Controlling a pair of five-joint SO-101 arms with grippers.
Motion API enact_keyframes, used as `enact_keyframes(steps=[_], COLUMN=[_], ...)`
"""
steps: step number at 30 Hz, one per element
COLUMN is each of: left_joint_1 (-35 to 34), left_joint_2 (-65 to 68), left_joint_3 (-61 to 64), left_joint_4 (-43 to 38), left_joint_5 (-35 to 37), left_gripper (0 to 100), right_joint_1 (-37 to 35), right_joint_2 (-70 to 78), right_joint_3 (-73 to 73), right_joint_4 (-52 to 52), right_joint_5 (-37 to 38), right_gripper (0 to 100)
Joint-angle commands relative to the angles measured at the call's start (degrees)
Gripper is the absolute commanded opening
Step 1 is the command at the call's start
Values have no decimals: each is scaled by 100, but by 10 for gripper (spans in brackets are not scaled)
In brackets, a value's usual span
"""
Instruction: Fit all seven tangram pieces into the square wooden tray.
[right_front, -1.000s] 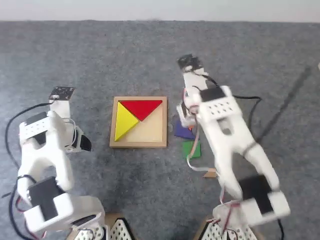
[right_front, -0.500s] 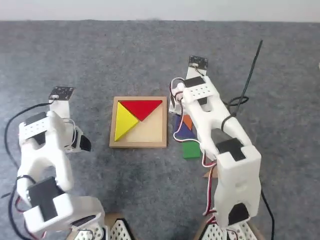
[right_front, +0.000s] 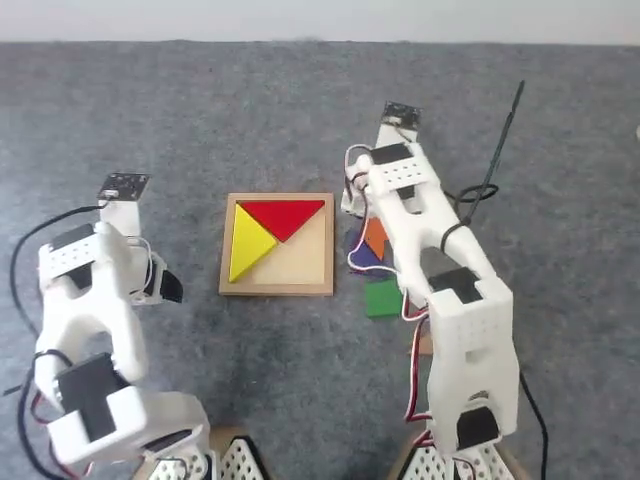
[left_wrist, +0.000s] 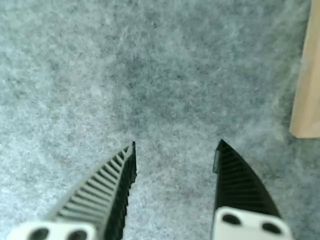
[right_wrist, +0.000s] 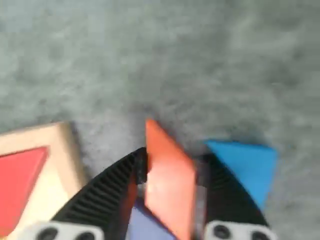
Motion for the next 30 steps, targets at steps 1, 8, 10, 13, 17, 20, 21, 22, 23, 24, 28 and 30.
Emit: enact_keyframes(steps=[1, 8, 10, 13, 17, 20, 21, 22, 23, 24, 28, 30], left_joint_1=[-9, -9, 0, 0, 0, 0, 0, -9, -9, -9, -9, -9], left_joint_2=[-70, -70, -70, -70, -70, -70, -70, -70, -70, -70, -70, -70], left_joint_3=[-13, -13, -13, -13, -13, -13, -13, -13, -13, -13, -13, -13], left_joint_4=[-79, -79, -79, -79, -79, -79, -79, -79, -79, -79, -79, -79], left_joint_5=[-44, -44, -44, -44, -44, -44, -44, -44, -44, -44, -44, -44], left_gripper=[246, 246, 246, 246, 246, 246, 246, 246, 246, 246, 246, 246], right_joint_1=[-4, 22, 22, 31, 31, 4, -13, -13, -22, -22, -418, -769], right_joint_2=[66, 66, 40, -189, -611, -760, -796, -831, -857, -910, -1059, -1051], right_joint_3=[-457, -1108, -1336, -1433, -1415, -1415, -1415, -1415, -1442, -1442, -1415, -1415], right_joint_4=[215, 1015, 1288, 1569, 1824, 2053, 2123, 2220, 2343, 2448, 2905, 2932], right_joint_5=[-62, -62, -62, 9, 519, 914, 1055, 1319, 1793, 2453, 4642, 4580], right_gripper=[56, 54, 54, 54, 13, 9, 9, 9, 9, 9, 9, 9])
